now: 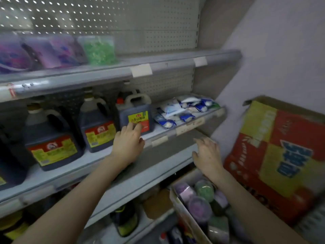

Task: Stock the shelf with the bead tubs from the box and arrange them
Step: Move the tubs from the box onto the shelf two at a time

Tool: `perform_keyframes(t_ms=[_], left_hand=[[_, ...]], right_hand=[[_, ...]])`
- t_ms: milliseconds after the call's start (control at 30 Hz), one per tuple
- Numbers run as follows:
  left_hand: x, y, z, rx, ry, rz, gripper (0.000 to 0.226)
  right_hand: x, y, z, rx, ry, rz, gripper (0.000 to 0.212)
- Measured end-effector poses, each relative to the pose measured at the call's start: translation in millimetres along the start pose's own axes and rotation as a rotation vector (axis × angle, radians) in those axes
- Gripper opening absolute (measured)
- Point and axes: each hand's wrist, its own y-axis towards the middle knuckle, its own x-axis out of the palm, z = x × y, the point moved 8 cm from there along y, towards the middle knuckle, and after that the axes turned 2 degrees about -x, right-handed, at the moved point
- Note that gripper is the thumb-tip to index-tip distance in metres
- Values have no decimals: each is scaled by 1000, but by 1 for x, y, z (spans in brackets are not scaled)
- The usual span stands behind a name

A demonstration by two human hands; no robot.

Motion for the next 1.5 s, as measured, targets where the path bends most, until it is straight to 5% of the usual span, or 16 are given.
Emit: perform_keyframes(t_ms=[300, 467, 867, 1133, 1500], left_hand=[[118, -33, 68, 154, 3, -270, 46], [172, -42, 100, 247, 27, -355, 47], [314, -32, 136, 468, -44, -572, 34], [403, -23, 128, 494, -67, -675, 35], [485, -19, 131, 529, -43, -642, 68]], right_hand=[[52, -92, 109, 228, -49, -35, 35], [85, -124, 155, 369, -46, -188, 42], [163, -155, 197, 634, 63, -286, 40], [245, -164, 195, 843, 320, -419, 58], [312, -162, 201, 752, 201, -591, 96]])
